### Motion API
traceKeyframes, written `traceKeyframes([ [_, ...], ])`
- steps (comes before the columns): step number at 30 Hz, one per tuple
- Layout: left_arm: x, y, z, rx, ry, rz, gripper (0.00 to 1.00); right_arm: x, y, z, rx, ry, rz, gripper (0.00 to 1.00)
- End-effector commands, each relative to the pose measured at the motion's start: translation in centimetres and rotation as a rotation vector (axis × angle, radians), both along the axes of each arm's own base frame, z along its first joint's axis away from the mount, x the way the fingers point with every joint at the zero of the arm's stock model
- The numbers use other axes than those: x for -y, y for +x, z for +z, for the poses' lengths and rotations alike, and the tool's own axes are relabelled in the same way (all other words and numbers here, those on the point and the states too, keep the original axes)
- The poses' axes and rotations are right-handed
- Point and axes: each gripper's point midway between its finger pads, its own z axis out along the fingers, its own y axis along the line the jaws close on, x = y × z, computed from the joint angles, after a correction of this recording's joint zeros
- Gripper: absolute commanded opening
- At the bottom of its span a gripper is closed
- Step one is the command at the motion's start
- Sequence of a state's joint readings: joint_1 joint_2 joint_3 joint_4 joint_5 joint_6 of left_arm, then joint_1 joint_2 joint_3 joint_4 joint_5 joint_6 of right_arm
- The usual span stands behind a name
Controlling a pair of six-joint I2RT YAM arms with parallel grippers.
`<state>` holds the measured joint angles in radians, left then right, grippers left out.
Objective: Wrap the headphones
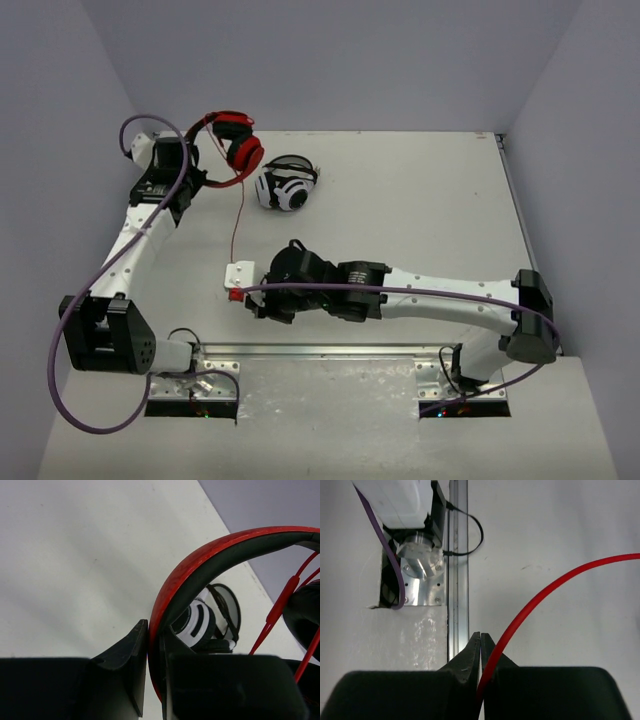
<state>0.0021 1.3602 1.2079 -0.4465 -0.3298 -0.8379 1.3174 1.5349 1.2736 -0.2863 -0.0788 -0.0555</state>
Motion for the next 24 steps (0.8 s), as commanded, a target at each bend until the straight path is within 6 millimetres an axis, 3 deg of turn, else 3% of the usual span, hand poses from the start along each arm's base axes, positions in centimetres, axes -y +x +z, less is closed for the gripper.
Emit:
traceKeyframes([
  [1,0.5,-0.4,2.8,0.114,0.107,0.043,0.0,-0.6,0.3,4.6,0.074,0.002,0.038,0.01],
  [2,1.6,-0.9,1.6,0.091,0.12,0.028,0.0,-0.7,0.5,5.4,0.086,0.004,0.039,0.01],
  [3,1.7,-1.3,1.1,0.082,0.142,0.044,0.0,-1.3,1.1,7.2,0.125,0.02,0.039,0.01],
  [5,2.8,-2.3,-0.4,0.061,0.162,0.028,0.0,-0.9,1.5,8.1,0.152,-0.007,0.034,0.01],
  [6,2.8,-2.7,-0.9,0.054,0.179,0.037,0.0,-1.1,1.7,9.6,0.183,0.01,0.038,0.01],
  [8,3.8,-3.5,-1.3,0.066,0.198,0.016,0.0,-0.5,2.1,10.6,0.209,0.003,0.03,0.01],
  [10,3.8,-4.5,-3.1,0.038,0.229,0.017,0.0,0.4,2.8,12.5,0.258,0.028,-0.003,0.01],
  [13,5.6,-5.7,-5.0,0.034,0.259,-0.044,0.0,1.5,3.1,14.8,0.3,0.065,-0.025,0.01],
  [18,7.5,-7.8,-8.1,0.014,0.291,-0.106,0.0,2.9,4.2,17.2,0.381,0.059,-0.061,0.01],
  [21,8.9,-8.0,-7.8,0.082,0.289,-0.173,0.01,3.8,5.2,18.1,0.449,0.043,-0.091,0.01],
  [24,10.8,-8.9,-6.9,0.133,0.325,-0.294,0.0,4.5,6.6,17.7,0.503,-0.004,-0.129,0.01],
])
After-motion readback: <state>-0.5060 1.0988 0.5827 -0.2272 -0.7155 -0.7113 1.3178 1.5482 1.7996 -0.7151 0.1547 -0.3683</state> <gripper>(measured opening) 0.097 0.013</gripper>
